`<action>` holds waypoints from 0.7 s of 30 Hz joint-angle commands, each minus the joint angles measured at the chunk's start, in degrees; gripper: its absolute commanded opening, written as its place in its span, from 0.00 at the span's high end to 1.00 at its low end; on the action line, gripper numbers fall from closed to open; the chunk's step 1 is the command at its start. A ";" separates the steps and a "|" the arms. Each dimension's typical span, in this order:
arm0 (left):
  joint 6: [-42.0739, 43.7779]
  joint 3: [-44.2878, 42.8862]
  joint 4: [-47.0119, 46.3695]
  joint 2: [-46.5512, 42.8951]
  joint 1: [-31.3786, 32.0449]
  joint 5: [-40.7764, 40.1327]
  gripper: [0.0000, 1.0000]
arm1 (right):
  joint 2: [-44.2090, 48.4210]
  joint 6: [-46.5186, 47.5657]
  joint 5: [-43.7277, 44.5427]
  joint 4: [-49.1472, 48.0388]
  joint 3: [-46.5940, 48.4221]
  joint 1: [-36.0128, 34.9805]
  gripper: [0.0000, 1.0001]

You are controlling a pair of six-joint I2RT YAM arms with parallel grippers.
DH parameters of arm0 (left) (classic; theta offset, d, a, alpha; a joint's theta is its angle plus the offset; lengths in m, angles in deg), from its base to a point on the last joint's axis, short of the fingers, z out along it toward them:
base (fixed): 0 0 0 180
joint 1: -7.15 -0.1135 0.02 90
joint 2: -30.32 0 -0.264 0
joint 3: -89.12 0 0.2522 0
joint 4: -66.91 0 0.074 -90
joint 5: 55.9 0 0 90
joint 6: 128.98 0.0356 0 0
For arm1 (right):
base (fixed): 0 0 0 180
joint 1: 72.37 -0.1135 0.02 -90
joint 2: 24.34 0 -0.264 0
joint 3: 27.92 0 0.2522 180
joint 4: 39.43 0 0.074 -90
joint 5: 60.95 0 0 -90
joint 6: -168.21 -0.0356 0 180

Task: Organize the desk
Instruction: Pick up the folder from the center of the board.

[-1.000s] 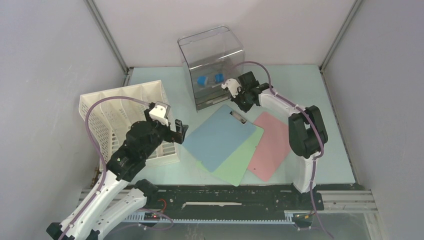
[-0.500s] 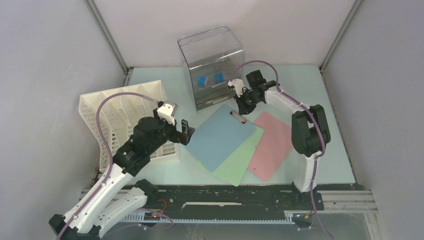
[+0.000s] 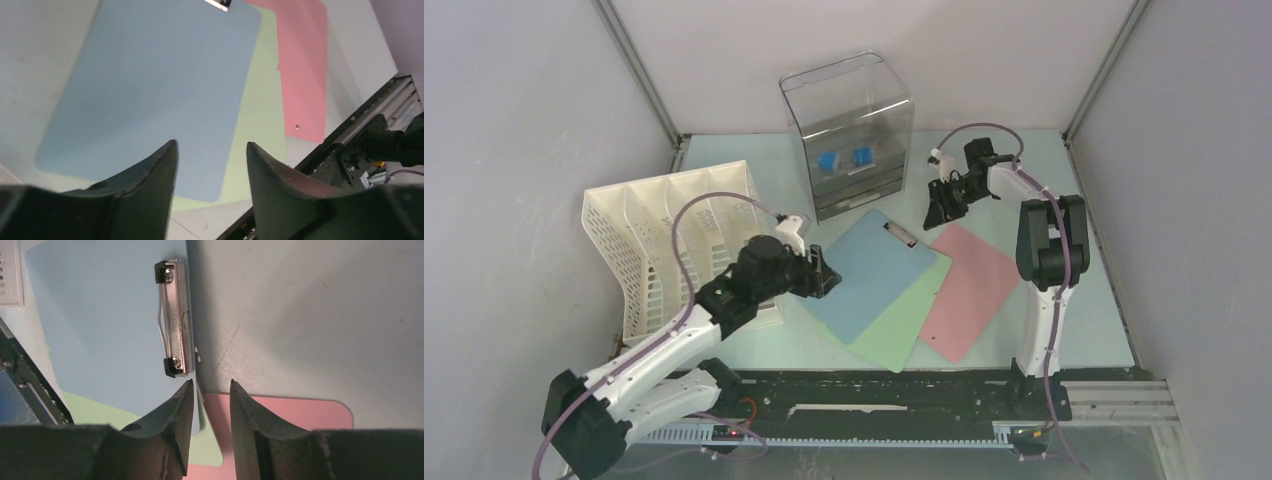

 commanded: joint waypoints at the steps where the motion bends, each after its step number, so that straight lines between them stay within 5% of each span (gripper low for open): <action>1: -4.06 -1.13 -1.25 4.77 5.21 -7.40 0.48 | -2.79 -1.84 -5.32 3.29 3.40 0.21 0.60; 9: -9.74 -0.70 3.94 12.20 10.38 -18.73 0.65 | -4.26 -2.17 -5.64 3.51 3.99 0.23 0.59; 21: -17.05 0.80 7.44 20.23 16.17 -24.22 0.63 | -4.78 -2.53 -5.62 3.47 4.29 0.08 0.57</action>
